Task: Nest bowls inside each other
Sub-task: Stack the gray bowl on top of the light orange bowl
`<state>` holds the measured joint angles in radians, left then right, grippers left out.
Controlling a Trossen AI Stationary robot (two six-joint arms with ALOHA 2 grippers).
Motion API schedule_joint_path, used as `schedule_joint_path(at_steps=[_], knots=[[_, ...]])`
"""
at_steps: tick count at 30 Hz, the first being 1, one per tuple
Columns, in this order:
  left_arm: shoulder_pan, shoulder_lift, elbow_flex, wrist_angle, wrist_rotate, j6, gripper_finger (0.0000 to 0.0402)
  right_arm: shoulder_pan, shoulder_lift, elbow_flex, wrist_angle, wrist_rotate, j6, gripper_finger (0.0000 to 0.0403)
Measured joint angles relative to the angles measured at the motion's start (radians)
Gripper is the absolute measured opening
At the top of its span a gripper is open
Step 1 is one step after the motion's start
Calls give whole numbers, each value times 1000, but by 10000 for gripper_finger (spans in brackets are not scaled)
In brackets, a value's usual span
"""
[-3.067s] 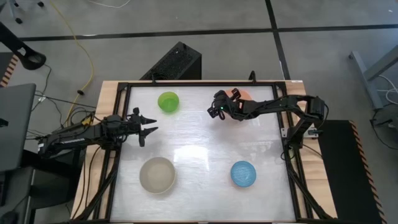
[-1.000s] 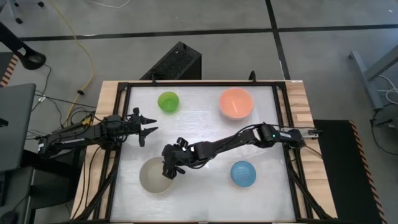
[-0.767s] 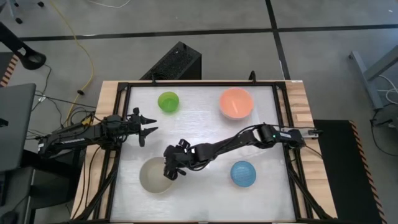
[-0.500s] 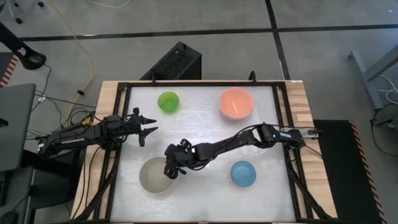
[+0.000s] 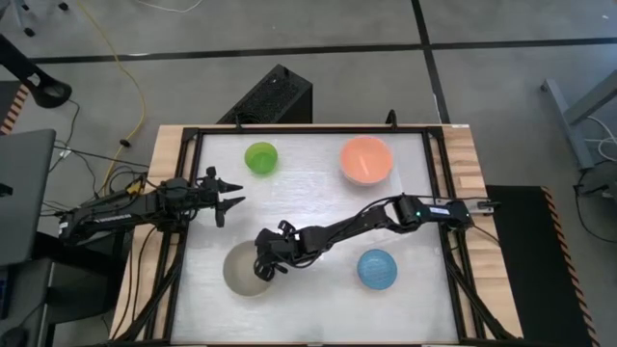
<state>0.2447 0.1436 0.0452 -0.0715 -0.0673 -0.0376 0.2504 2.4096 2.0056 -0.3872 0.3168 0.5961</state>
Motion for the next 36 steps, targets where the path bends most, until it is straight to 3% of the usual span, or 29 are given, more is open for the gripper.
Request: schedule_joint_path(at_steps=[3, 5, 11, 19, 23, 28, 36], knots=[[0, 0, 0, 0, 0, 0, 158, 0, -2, 0, 15, -4, -26, 57], [0, 0, 0, 0, 0, 0, 158, 0, -7, 3, 28, -19, -42, 20], [0, 0, 0, 0, 0, 0, 158, -11, -71, -1, -59, -55, -117, 10], [0, 0, 0, 0, 0, 0, 158, -35, -291, -29, -321, 30, -218, 10], [0, 0, 0, 0, 0, 0, 158, -68, -475, -177, -365, 49, -229, 10], [0, 0, 0, 1, 0, 0, 158, -152, -766, -513, -270, 51, -167, 10], [0, 0, 0, 0, 0, 0, 158, -410, -1195, -938, -162, 45, -73, 10]])
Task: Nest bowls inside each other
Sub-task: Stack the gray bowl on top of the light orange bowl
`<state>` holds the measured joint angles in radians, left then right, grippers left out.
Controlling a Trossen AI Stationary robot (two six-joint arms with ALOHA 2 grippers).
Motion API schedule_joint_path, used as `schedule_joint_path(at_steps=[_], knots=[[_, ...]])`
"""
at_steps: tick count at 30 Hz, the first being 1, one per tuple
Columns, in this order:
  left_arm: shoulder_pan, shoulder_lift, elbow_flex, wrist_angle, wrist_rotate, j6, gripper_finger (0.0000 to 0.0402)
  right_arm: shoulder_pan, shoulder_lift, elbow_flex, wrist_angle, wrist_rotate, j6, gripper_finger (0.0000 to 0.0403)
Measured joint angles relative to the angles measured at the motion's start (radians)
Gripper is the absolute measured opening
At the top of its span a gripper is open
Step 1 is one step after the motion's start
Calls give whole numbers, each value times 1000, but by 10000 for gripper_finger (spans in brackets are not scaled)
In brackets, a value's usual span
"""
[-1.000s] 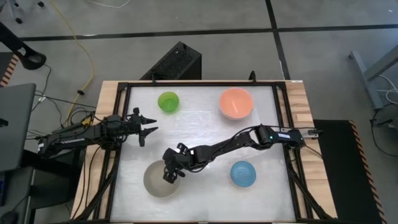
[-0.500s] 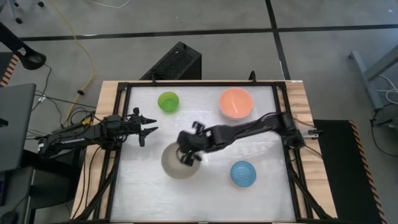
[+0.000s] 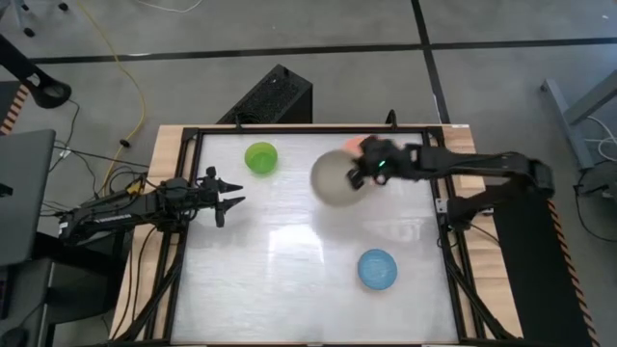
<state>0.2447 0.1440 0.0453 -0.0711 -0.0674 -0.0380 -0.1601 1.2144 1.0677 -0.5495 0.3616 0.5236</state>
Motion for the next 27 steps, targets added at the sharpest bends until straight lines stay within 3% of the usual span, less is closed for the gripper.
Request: schedule_joint_path(at_steps=[5, 13, 18, 27], knots=[[0, 0, 0, 0, 0, 0, 158, -226, -130, -124, 11, -67, 2, 10], [0, 0, 0, 0, 0, 0, 158, -471, -111, -198, 17, -124, -85, 10], [0, 0, 0, 0, 0, 0, 158, -532, -72, -209, 49, -181, -131, 10], [0, 0, 0, 0, 0, 0, 158, -544, -2, -209, 98, -181, -148, 10]])
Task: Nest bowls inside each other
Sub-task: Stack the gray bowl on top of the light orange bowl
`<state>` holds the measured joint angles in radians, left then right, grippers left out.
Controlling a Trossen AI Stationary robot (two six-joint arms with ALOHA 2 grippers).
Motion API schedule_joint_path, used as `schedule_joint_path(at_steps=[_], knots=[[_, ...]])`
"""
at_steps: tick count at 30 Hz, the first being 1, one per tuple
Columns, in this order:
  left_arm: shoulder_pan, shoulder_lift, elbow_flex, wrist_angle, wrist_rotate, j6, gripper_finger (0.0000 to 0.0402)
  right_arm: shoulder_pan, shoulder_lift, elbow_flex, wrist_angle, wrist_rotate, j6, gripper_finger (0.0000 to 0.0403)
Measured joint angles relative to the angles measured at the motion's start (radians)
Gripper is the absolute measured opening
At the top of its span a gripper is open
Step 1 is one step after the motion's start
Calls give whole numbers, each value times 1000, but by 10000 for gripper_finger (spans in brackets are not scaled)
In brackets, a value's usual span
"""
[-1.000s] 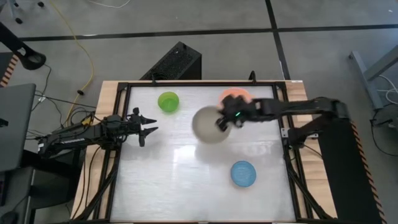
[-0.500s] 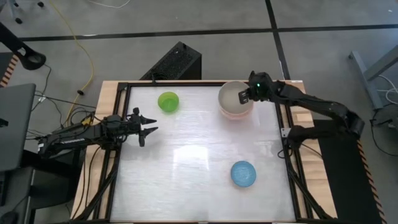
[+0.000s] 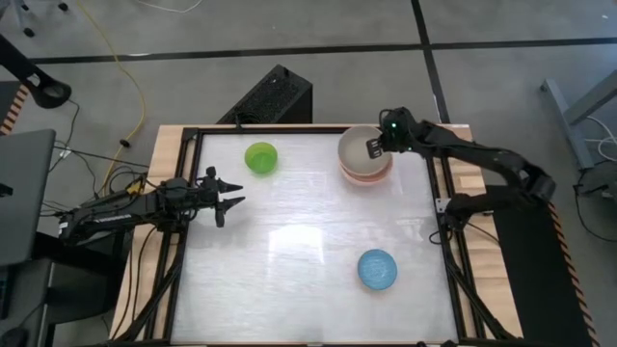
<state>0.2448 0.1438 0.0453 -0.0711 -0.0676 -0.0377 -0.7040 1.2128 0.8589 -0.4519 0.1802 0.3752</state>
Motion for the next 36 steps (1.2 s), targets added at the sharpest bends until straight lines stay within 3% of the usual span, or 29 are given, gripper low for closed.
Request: schedule_joint_path(at_steps=[36], knots=[[0, 0, 0, 0, 0, 0, 158, 11, 18, -32, -46, 46, 64, 15]])
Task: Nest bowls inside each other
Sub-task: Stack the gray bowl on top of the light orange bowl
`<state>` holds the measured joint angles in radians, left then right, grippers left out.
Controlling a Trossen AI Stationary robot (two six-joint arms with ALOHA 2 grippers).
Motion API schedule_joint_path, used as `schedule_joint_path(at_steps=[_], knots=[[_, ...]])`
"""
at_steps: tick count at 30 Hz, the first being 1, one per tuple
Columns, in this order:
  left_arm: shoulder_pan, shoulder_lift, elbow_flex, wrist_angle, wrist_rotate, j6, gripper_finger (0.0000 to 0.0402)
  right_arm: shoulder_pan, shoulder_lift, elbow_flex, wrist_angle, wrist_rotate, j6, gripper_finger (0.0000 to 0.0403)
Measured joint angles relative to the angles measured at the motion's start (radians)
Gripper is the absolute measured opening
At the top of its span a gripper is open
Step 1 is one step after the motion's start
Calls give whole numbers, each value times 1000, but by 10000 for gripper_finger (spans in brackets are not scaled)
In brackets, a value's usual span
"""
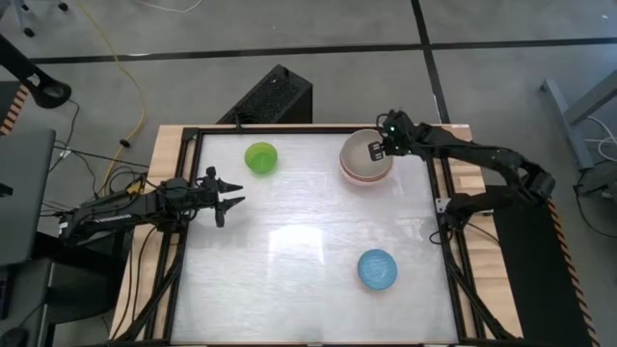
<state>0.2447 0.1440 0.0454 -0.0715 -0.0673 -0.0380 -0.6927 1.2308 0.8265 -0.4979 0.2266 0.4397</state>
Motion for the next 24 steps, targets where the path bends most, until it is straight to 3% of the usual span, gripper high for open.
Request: schedule_joint_path(at_steps=[16, 24], knots=[[0, 0, 0, 0, 0, 0, 158, 23, -1, 0, 5, 35, -1, 155], [0, 0, 0, 0, 0, 0, 158, 23, -2, 62, -69, 41, -30, 184]])
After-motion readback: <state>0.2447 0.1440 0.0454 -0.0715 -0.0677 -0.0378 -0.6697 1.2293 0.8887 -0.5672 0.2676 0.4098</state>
